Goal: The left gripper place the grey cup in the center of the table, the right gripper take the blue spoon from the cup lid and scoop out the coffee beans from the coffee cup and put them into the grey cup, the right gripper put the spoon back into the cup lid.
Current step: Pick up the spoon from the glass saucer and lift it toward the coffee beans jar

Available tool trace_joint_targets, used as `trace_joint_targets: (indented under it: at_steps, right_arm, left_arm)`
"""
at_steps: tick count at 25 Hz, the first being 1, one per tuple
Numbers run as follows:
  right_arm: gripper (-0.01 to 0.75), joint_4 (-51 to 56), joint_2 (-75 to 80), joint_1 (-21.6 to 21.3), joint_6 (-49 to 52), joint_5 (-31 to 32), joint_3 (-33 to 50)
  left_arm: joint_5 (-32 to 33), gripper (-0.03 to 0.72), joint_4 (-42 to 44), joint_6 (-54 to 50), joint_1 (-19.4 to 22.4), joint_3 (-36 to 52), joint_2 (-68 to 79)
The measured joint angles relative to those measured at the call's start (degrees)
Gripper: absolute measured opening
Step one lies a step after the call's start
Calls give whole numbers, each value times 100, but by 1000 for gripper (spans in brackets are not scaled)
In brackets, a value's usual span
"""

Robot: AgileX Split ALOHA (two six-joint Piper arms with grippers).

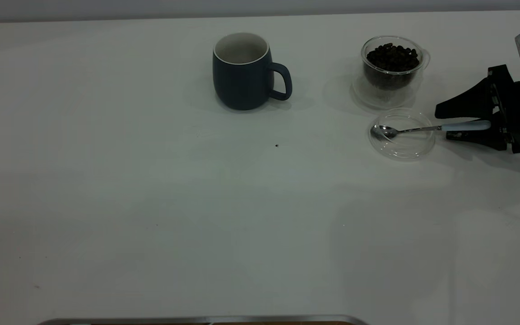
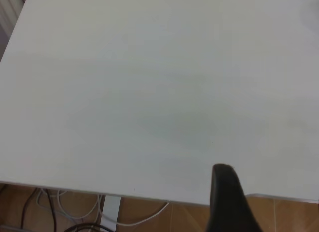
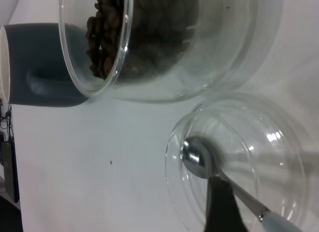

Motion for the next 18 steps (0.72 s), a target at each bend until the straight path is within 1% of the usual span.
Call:
trace_joint_targets:
  at_steps: [12, 15, 18]
  right_arm:
    - [393, -212, 0, 2, -12, 63, 0]
    - [338, -224, 0, 2, -12, 90, 0]
    - [246, -281, 0, 2, -12, 95, -1]
  left_arm:
    - [0, 491, 0, 0, 0, 0, 0]
    - [0, 491, 0, 0, 0, 0, 0]
    - [0, 491, 0, 0, 0, 0, 0]
